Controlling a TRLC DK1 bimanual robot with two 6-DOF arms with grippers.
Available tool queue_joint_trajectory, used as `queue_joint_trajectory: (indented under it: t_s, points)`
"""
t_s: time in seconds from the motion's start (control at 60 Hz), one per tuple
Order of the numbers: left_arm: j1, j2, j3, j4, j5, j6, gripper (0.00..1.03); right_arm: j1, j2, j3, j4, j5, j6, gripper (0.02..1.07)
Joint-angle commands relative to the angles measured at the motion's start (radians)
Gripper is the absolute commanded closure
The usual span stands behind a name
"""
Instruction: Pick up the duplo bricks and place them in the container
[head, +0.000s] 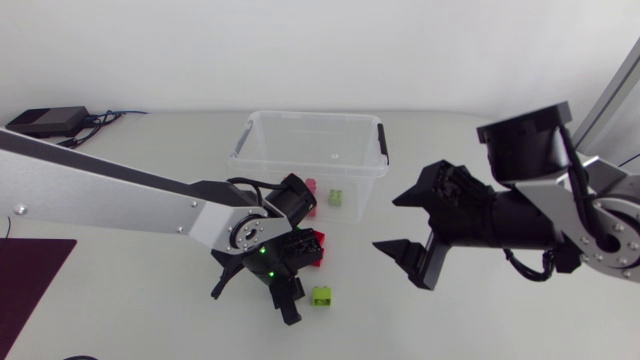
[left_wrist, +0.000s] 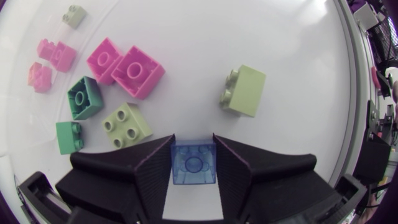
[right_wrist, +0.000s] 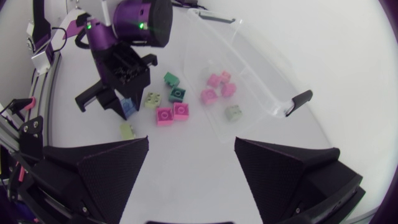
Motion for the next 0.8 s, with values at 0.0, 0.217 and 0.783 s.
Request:
queue_joint_trajectory:
  t_s: [0.0,0.217,0.783]
  points:
    - [-0.001,-0.003,-0.034,-0.036,-0.027,-0.013,0.82,0.006,-0.003,-0.055,-0.003,-0.007,-0.035,0.07]
    - [-0.004,-0.130,-0.050,-0.108,-0.040,-0.013,0.82,0.070,0.077,-0.094,0.017,-0.017,-0.048,0.07]
    - [0.188,-0.391,0.242,-0.111,0.049,-0.009,0.81,0.239,0.489,0.031,0.142,-0.020,-0.100,0.10]
